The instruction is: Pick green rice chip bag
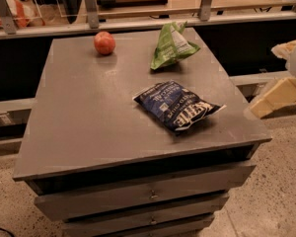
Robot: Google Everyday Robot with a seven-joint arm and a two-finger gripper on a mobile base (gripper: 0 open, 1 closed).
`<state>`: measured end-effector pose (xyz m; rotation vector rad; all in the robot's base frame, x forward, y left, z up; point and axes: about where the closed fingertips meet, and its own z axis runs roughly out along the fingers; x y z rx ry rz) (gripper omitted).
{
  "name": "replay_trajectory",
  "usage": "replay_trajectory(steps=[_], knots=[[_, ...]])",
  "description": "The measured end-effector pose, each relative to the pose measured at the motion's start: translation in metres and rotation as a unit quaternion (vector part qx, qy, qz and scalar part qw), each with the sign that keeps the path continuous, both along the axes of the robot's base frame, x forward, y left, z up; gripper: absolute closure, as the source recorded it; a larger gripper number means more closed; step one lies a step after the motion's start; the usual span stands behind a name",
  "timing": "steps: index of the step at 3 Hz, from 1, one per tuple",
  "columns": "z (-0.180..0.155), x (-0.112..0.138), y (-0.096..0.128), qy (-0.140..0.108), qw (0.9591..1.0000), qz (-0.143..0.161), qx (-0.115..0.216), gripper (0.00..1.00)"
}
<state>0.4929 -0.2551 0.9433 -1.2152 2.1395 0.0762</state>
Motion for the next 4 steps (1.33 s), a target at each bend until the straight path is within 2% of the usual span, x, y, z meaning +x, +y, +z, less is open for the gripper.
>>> replay_trajectory(steps=[1, 2, 3, 4], knots=[[-0.002, 0.034, -0.009, -0.055, 0.9933, -0.041, 0.093, 0.0], [0.0, 0.067, -0.009, -0.09, 0.981, -0.079, 0.152, 0.0], [-0.005, 0.102, 0.003, -0.089, 0.9716, -0.083, 0.203, 0.0], [-0.005, 0.102, 0.003, -0.089, 0.9716, -0.083, 0.203, 0.0]])
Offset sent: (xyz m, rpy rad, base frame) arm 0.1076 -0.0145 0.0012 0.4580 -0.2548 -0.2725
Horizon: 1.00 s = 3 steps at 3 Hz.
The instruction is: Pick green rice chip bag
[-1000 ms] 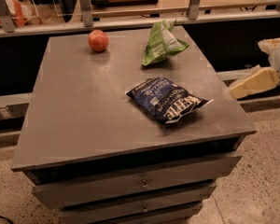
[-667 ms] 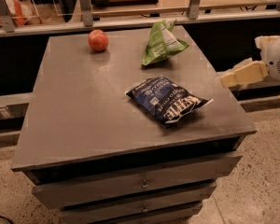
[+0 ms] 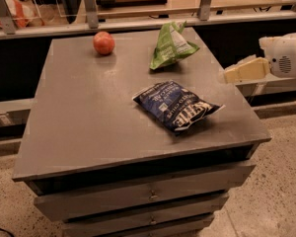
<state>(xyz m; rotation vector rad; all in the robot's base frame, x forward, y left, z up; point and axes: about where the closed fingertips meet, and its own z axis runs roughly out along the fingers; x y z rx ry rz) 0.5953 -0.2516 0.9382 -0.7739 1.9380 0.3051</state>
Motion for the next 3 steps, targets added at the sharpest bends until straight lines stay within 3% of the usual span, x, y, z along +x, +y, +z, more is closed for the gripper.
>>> replay_trajectory(steps=[1, 2, 3], knots=[[-0.001, 0.014, 0.009, -0.015, 0.9998, 0.008, 0.006, 0.0], [-0.002, 0.039, 0.028, -0.028, 0.9985, 0.04, 0.023, 0.0], [-0.005, 0.069, 0.04, -0.018, 0.9969, 0.072, 0.024, 0.0]])
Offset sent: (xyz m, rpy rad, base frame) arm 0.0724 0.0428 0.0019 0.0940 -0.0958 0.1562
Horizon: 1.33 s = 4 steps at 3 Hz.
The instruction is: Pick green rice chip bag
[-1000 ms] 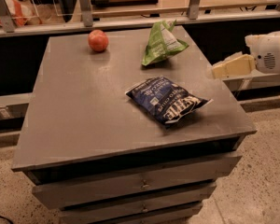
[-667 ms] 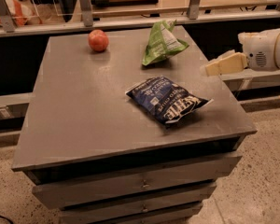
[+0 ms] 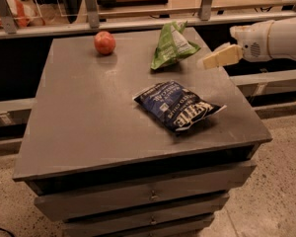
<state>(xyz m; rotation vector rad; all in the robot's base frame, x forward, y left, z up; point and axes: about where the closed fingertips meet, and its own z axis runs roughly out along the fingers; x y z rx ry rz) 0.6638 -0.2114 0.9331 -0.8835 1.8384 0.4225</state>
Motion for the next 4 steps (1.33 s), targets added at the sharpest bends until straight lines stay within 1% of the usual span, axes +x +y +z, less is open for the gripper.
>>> replay_trajectory(steps=[1, 2, 3, 4], knots=[[-0.002, 0.021, 0.018, 0.005, 0.9997, 0.022, 0.006, 0.0], [-0.008, 0.036, 0.039, 0.003, 0.9998, 0.016, 0.008, 0.0], [-0.023, 0.056, 0.057, -0.012, 0.9997, -0.021, -0.004, 0.0], [-0.043, 0.074, 0.073, -0.017, 0.9977, -0.065, 0.0, 0.0]])
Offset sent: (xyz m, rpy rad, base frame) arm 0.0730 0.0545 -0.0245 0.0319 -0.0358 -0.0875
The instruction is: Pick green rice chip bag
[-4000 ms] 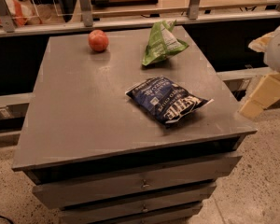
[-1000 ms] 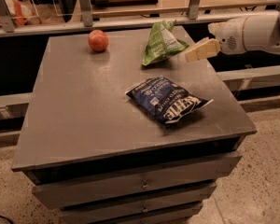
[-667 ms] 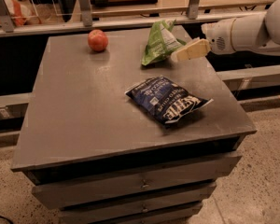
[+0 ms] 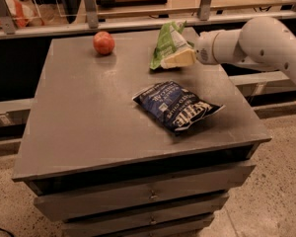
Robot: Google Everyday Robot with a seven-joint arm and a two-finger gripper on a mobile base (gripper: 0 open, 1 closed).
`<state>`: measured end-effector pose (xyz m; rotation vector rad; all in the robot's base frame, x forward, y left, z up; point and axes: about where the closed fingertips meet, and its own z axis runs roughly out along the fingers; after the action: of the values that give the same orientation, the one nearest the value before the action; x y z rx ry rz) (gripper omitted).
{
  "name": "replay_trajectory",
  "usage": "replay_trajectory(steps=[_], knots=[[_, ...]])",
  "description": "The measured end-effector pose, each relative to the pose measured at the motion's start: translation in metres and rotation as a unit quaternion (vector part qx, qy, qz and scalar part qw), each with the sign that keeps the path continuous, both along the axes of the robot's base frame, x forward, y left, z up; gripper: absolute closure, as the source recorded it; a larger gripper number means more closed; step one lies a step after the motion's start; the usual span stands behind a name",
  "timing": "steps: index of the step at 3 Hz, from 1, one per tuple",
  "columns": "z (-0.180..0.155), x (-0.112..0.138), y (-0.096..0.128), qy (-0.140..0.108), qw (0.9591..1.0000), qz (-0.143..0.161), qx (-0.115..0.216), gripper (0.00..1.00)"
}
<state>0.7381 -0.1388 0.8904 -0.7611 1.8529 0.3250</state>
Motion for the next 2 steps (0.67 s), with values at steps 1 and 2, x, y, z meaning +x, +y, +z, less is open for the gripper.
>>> replay_trajectory(steps=[1, 2], knots=[[-0.008, 0.018, 0.012, -0.001, 0.9994, -0.032, 0.015, 0.0], [-0.004, 0.035, 0.022, -0.014, 0.998, -0.051, 0.034, 0.0]])
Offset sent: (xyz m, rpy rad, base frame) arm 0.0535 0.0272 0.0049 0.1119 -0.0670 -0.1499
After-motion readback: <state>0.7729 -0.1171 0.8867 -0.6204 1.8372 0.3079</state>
